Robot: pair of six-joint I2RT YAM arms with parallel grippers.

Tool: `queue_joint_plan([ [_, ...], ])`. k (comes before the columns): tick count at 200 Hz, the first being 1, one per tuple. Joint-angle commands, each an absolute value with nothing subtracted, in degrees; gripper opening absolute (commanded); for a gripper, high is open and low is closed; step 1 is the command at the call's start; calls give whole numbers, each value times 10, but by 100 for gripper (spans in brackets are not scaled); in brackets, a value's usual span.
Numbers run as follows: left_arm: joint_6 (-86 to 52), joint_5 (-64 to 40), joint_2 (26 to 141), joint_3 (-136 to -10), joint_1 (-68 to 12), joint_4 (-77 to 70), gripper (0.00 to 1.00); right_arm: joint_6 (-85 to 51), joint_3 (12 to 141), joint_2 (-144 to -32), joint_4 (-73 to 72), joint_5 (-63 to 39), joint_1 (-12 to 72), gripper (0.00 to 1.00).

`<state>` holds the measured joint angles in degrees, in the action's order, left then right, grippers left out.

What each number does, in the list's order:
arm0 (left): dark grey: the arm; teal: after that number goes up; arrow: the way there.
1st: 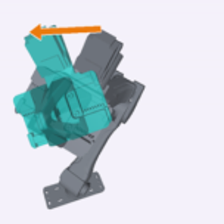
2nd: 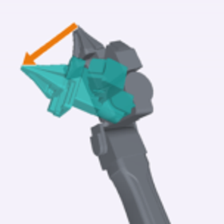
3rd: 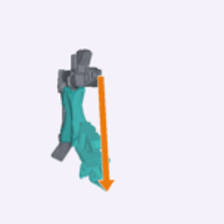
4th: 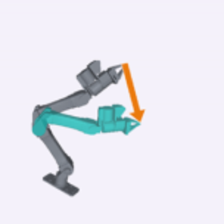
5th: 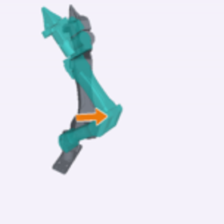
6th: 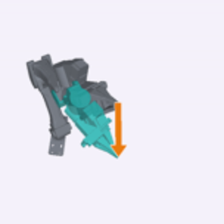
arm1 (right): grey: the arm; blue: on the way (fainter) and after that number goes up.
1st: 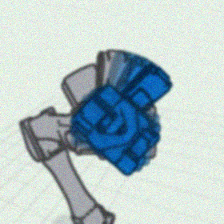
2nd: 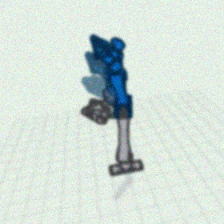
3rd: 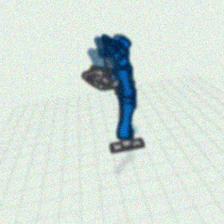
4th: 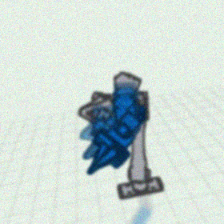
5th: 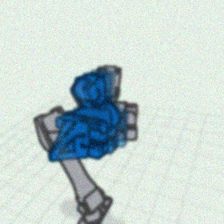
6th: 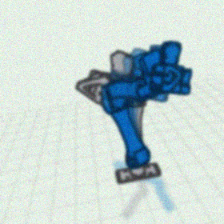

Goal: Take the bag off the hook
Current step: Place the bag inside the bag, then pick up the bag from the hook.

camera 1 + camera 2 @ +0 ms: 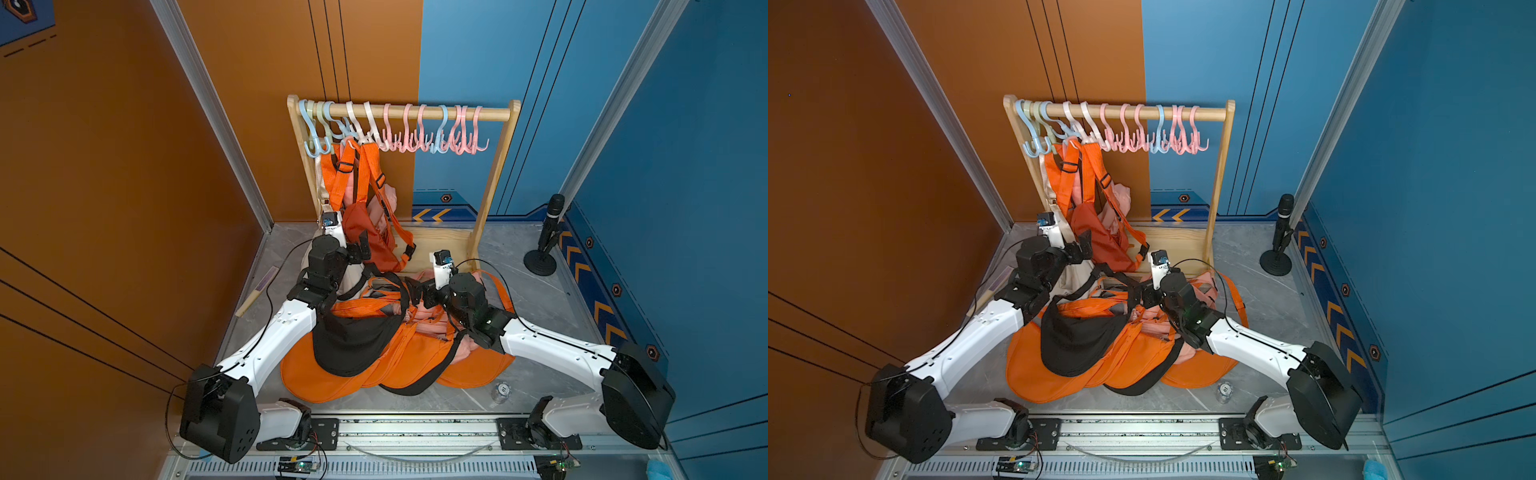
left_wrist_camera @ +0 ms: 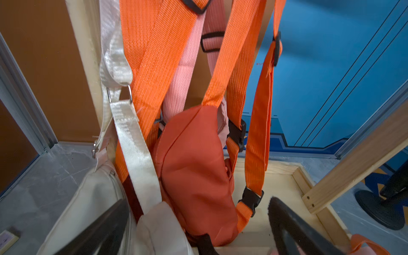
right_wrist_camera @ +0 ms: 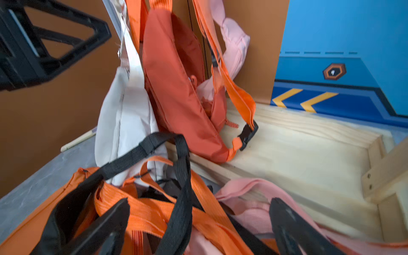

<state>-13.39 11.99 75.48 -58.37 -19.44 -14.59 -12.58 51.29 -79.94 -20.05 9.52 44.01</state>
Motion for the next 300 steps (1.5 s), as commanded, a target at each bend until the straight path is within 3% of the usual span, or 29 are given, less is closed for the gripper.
queue_joint_plan([
  [1,-133,75,766,-634,-184,-151,98,-92,572,-826,-197,61,422,100],
  [39,-123,60,777,-678,-181,-128,98,-68,680,-896,-185,-37,378,100],
  [91,-156,91,705,-594,-199,-125,100,-32,868,-1027,-133,-93,346,99],
  [103,-156,112,682,-556,-211,-118,100,-28,913,-1060,-119,-96,338,90],
  [143,-156,140,612,-512,-225,-82,100,-18,1021,-1144,-108,-125,330,79],
  [166,-164,145,587,-497,-234,-74,100,-28,1078,-1183,-101,-134,330,62],
  [237,-139,161,562,-497,-246,-24,100,-25,1201,-1274,-97,-56,330,45],
  [266,-126,166,561,-498,-244,-20,100,-30,1235,-1295,-92,-53,331,27],
  [295,-118,164,570,-504,-240,-29,100,-31,1237,-1292,-93,-49,333,0],
  [300,-117,162,574,-506,-239,-31,100,-31,1236,-1291,-92,-50,333,0],
])
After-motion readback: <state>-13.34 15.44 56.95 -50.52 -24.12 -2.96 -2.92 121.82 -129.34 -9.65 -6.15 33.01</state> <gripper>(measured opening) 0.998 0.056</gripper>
